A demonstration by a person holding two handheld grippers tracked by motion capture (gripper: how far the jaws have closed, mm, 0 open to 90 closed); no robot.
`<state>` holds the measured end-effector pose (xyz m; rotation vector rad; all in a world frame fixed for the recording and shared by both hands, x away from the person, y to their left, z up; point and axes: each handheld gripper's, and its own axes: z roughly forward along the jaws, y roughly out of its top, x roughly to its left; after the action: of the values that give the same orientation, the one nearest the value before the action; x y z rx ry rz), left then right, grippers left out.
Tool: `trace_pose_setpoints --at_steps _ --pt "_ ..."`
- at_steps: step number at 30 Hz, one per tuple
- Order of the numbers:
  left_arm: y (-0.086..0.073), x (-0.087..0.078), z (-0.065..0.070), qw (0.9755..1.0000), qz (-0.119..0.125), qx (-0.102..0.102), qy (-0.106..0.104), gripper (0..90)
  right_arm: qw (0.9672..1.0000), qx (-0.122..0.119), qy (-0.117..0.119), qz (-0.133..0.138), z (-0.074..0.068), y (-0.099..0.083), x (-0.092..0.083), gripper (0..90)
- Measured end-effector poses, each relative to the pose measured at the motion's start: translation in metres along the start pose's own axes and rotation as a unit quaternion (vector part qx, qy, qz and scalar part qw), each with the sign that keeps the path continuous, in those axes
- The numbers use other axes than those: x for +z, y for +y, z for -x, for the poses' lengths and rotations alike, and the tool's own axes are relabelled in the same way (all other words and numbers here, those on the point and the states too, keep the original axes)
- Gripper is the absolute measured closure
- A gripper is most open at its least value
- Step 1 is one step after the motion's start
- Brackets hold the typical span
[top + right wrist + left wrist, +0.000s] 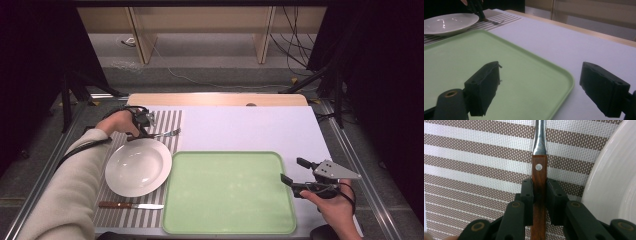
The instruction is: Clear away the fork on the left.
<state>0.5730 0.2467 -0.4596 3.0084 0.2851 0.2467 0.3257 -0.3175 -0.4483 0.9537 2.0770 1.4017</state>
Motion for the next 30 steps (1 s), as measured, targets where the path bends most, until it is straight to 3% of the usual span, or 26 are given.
trace_pose_setpoints --at_steps 16,21,30 --pt "0.0 -0.002 0.001 0.9999 0.003 -0.014 0.009 76.6 1.0 0.0 0.0 0.0 0.0 0.0 0.0 17.5" --pt "0.001 -0.006 0.0 0.9998 0.002 -0.009 0.016 76.5 1.0 0.0 -0.001 0.0 0.0 0.0 0.0 17.5" --pt "0.002 -0.016 -0.001 0.999 0.005 -0.029 0.033 76.5 1.0 0.0 -0.001 0.0 0.0 0.0 0.0 17.5"
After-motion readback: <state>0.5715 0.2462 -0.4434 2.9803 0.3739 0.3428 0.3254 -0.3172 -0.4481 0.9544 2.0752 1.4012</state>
